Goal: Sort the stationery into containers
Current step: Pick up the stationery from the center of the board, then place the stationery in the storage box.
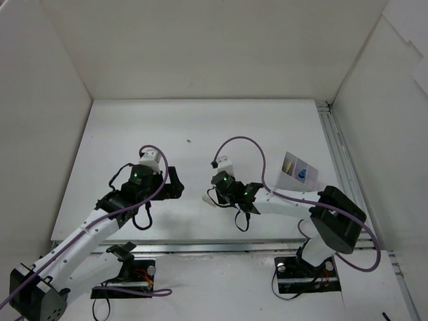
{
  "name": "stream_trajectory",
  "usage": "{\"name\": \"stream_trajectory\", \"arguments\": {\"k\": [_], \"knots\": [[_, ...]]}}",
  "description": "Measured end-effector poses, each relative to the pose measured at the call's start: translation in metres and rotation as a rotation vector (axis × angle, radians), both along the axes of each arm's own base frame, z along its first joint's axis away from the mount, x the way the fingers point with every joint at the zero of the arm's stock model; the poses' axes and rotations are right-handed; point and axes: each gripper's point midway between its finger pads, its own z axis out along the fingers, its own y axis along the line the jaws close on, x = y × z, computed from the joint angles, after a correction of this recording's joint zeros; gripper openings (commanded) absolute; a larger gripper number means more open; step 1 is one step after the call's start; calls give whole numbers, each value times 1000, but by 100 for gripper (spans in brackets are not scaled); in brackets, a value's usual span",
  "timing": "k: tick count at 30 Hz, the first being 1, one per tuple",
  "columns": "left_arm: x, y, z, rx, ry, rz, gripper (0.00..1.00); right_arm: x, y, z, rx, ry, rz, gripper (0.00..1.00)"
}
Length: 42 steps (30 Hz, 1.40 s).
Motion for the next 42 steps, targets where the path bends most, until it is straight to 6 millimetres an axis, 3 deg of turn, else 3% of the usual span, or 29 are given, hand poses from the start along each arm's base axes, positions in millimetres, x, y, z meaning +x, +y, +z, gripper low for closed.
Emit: {"name": "stream_trajectory", "arguments": {"k": [4,7,12,15,17,22,27,33,42], "knots": [[0,-4,1,-10,-1,-17,100,8,-20,40,9,-95,-81,0],[2,-8,-3,-12,12,-29,100,18,-54,78,19,-175,-203,0],[6,-16,-16,-6,50,-53,100,28,-162,152,78,-346,-541,0],[7,-23,-26,9,85,-73,100,15,-227,187,109,-449,-742,0],[8,-31,-31,19,106,-97,100,4,-260,198,107,-489,-847,0],[15,-49,-35,28,122,-140,100,-8,-325,178,-59,-426,-1076,0],[23,-58,-38,29,137,-163,100,1,-368,143,-171,-230,-1225,0],[31,-68,-45,34,164,-185,100,20,-362,102,-177,-65,-1174,0],[31,-78,-60,49,209,-224,100,45,-361,93,-62,-72,-1151,0]]}}
